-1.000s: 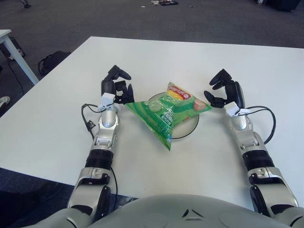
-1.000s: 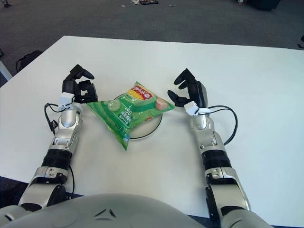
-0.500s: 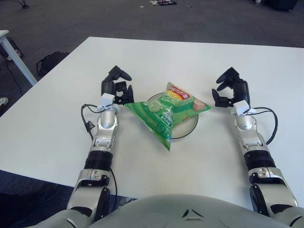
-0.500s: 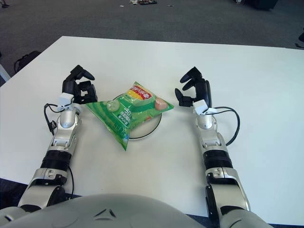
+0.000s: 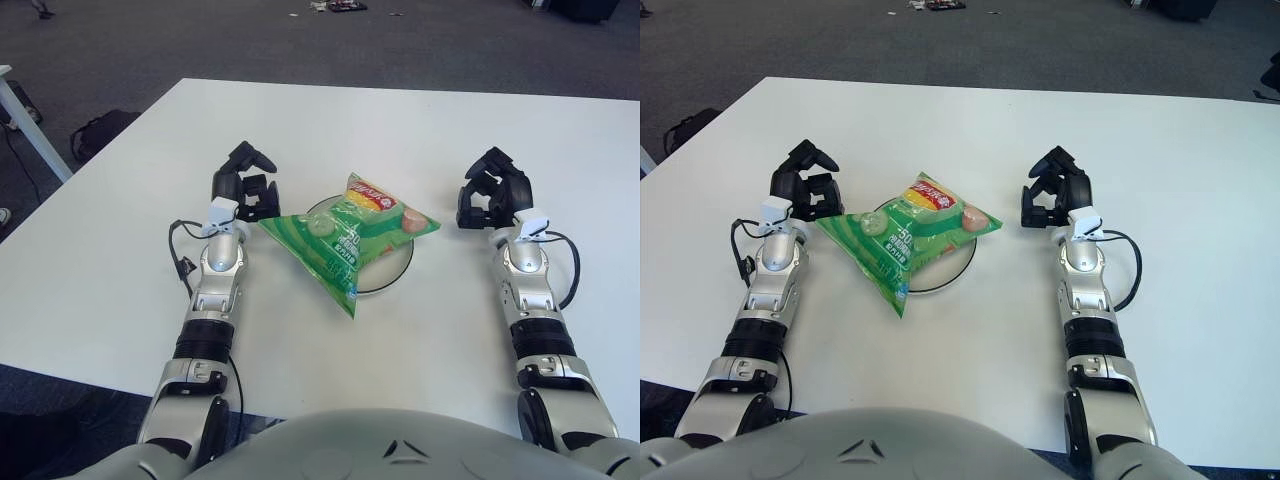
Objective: Put the snack into the plate.
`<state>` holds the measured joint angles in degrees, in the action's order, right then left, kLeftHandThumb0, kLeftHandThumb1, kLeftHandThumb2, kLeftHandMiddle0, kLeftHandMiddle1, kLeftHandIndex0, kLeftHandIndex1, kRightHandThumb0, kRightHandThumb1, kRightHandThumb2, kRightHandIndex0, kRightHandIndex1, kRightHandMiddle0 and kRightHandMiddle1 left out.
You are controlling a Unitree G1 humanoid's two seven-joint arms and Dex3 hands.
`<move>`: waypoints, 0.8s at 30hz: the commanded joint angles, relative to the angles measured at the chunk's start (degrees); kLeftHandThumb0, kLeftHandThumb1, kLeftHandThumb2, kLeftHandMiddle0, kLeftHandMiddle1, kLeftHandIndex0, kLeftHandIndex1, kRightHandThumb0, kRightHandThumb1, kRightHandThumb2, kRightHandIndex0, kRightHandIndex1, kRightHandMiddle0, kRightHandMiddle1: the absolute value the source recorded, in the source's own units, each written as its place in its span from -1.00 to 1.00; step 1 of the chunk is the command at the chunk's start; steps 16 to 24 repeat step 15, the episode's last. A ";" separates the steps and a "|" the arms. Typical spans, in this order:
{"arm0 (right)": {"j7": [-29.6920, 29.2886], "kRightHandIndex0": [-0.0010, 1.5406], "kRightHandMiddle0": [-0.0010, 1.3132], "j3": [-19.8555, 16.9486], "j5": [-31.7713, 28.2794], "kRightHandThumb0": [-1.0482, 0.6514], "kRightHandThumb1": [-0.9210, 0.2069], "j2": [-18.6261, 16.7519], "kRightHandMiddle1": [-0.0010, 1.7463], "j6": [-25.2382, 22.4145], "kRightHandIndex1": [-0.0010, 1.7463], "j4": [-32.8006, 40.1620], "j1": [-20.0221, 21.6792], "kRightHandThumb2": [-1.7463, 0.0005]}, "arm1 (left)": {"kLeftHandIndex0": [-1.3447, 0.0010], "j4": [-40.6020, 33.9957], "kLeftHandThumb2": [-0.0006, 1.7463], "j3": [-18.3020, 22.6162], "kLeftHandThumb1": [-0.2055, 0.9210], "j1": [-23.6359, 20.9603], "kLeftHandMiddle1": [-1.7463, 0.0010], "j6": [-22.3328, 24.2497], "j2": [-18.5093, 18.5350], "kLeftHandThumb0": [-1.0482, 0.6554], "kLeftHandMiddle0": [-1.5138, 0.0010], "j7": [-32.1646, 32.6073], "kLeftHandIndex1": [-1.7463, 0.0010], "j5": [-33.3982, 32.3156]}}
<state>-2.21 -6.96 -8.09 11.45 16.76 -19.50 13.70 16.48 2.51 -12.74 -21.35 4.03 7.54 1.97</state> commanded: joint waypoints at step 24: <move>-2.90 0.14 0.09 -0.49 -12.93 0.22 0.76 -10.25 0.97 -24.93 1.00 16.18 -13.34 -1.00 | -0.01 2.06 0.62 -0.60 -0.21 7.72 -1.00 4.43 -3.06 -0.37 -0.81 1.46 -1.00 0.33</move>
